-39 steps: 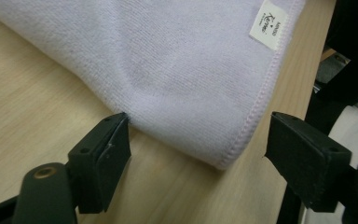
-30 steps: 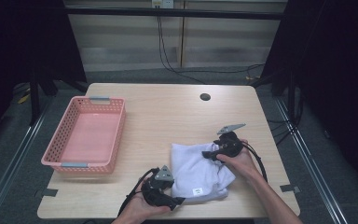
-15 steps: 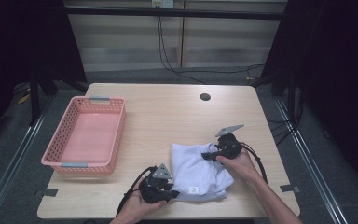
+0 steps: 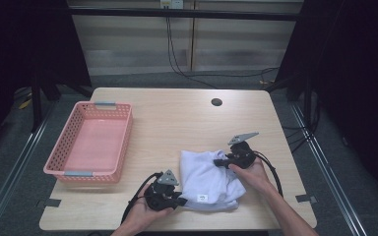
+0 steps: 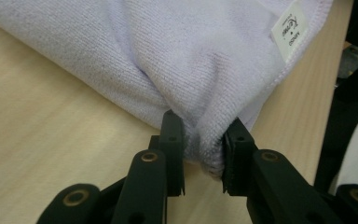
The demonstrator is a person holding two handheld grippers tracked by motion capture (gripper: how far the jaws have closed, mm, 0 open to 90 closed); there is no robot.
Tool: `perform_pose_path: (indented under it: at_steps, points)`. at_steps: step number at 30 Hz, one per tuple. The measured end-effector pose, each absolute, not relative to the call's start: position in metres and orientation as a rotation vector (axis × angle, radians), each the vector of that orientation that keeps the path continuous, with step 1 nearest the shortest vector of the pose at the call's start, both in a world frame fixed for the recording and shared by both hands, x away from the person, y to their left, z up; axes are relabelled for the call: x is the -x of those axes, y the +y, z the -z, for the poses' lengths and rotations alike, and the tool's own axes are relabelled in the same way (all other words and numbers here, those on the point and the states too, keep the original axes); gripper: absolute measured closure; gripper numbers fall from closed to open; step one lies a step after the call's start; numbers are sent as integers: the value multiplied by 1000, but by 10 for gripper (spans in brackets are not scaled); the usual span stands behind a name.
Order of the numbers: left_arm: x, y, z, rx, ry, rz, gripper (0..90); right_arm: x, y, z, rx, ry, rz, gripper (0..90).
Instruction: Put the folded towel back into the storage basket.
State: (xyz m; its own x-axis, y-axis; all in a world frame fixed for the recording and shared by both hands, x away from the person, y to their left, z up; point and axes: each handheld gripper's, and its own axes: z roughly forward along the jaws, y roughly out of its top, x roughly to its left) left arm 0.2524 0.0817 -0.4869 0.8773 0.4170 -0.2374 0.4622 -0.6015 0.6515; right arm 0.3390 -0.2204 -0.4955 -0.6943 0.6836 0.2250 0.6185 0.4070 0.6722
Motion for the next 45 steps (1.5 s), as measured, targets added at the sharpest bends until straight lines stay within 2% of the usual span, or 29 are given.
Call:
perform_pose_path:
  at_steps: [7,31,45]
  points:
    - [-267,92,485,-2217,699,98,773,-345,-221,495,-1255,2490,-1219,730]
    - [-277,85,448,-2061,628,119,773,-352,-246,457,-1282,2385,-1359,733]
    - [-285,87,417,-1982,591,89,774,-361,-250,421,-1233,2335,-1410,733]
